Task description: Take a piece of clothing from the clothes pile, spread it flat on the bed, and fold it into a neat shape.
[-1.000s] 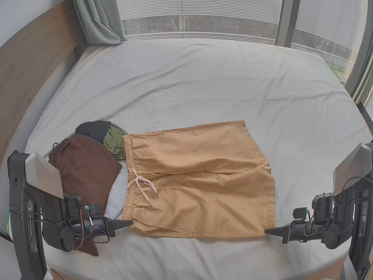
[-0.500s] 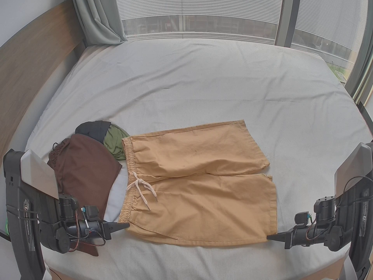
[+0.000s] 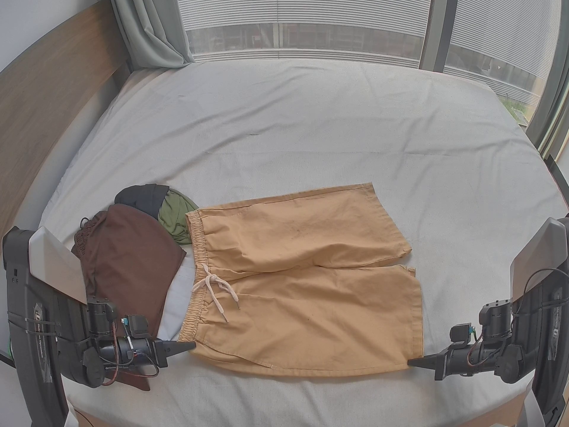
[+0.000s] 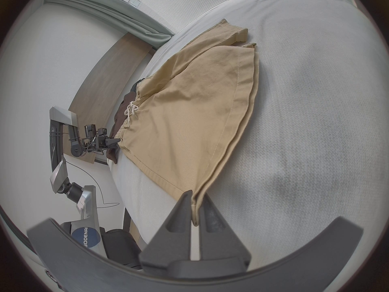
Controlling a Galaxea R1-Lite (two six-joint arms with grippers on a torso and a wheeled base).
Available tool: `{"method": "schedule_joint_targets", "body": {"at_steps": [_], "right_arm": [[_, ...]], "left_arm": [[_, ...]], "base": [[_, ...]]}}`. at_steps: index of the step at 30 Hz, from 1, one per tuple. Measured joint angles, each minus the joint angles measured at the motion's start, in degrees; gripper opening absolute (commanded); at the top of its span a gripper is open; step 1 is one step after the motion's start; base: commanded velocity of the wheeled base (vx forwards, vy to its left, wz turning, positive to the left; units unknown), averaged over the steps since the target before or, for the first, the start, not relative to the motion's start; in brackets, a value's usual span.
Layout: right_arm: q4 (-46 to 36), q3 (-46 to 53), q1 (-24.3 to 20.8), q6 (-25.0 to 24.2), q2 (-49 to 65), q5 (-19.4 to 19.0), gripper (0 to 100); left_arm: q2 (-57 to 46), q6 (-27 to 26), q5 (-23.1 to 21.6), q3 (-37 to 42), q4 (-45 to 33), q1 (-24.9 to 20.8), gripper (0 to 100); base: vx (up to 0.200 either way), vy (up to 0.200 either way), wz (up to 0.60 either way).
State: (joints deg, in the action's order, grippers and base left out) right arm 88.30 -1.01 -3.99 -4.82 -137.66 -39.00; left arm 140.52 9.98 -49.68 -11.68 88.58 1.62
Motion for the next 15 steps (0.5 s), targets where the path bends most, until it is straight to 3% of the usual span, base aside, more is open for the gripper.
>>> {"method": "schedule_joint_targets", "body": {"at_steps": [11, 15], "right_arm": [[-0.2, 0.0, -0.1, 2.2, 0.0, -0.1, 0], [-0.5, 0.0, 0.1, 3.6, -0.2, -0.1, 0]], "left_arm": [[-0.1, -0.9, 0.0, 2.0, 0.0, 0.5, 0], [-0.1, -3.8, -1.3, 3.2, 0.0, 1.3, 0]], "base": [[0.0, 0.0, 0.0], [0.0, 0.0, 0.0]]}}
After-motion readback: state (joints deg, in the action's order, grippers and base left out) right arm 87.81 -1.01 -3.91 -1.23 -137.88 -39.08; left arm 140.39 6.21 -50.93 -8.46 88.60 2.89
